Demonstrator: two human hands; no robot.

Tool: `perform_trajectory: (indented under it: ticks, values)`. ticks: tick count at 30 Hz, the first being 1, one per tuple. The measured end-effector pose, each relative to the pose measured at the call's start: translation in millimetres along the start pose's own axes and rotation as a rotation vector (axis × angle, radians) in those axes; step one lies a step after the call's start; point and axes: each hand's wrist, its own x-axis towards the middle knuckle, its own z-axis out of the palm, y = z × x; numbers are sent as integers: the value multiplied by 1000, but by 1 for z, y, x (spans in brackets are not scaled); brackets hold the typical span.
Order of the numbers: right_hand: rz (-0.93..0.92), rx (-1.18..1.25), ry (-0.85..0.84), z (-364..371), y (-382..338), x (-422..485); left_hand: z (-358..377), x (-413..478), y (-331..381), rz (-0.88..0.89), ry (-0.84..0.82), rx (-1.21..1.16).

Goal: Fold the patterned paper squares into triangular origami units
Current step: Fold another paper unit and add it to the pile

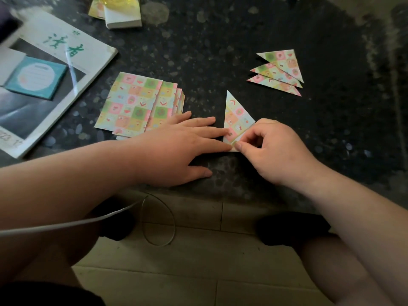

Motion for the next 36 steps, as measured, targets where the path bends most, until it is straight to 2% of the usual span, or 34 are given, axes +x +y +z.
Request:
perform_trajectory:
  ticks: [11, 21, 25, 30, 36]
  values:
    - [106, -14, 2, -4, -5, 1, 6, -1, 7, 4, -66, 181]
    - [205, 56, -181, -23, -5, 1, 6, -1, 6, 4, -66, 152]
    - [309, 211, -275, -24, -5, 3, 4, -1, 7, -2, -82, 152]
    - [407, 344, -267, -20, -7, 5, 3, -1, 7, 0, -94, 144]
    - [370, 249, -246, -14, -11, 7, 6, -5, 17, -27, -131, 182]
